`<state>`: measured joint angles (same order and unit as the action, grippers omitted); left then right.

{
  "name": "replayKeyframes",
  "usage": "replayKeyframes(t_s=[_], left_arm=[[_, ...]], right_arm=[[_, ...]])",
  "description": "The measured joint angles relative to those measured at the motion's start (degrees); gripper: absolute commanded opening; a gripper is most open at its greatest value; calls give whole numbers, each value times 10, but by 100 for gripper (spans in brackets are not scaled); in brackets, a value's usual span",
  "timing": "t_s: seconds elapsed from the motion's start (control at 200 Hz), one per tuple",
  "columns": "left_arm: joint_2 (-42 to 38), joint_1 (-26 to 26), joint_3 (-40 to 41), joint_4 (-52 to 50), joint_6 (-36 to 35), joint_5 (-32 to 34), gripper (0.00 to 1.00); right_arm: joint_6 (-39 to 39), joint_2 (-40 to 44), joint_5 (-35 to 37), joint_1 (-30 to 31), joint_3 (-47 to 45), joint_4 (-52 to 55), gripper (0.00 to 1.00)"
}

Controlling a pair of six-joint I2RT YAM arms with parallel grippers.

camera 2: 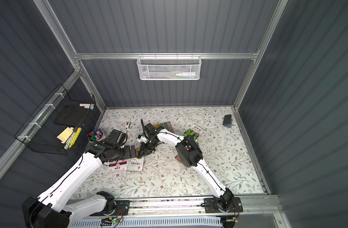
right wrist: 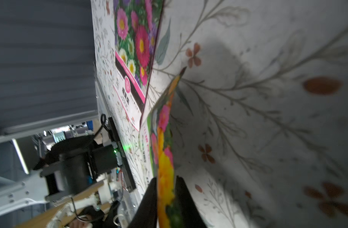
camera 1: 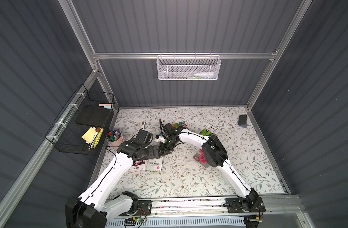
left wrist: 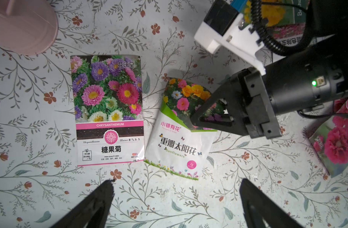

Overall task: Arrange the seed packets in a row
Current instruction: Place the seed packet at the center of the board.

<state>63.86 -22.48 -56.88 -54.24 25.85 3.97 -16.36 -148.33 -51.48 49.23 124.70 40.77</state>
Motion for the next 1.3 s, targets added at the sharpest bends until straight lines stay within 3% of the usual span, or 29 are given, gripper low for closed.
replayKeyframes(t_s=[0.035,0.07,0.105,0.185,0.32,0.58,0.845,1.121,1.301], left_arm=[[0,0,2,1,0,0,99],[0,0,3,1,0,-1,99],[0,0,4,1,0,-2,99],[0,0,5,2,0,-4,99],[0,0,5,2,0,-10,99],[0,0,5,2,0,-15,99],[-12,0,9,1,0,-15,99],[-12,0,10,4,0,-15,99],[-12,0,14,6,0,-15,99]], right_arm=[[-2,-1,6,0,2,-4,53],[-3,-2,11,1,5,-5,68],[-7,-2,17,1,7,-7,76],[-7,-3,18,2,19,-11,89],[-20,5,52,5,24,-22,99],[-66,119,169,-9,-155,-122,99],[-118,154,156,-45,-233,-200,99],[-153,120,104,-13,-195,-216,99],[-152,110,119,12,-177,-224,99]])
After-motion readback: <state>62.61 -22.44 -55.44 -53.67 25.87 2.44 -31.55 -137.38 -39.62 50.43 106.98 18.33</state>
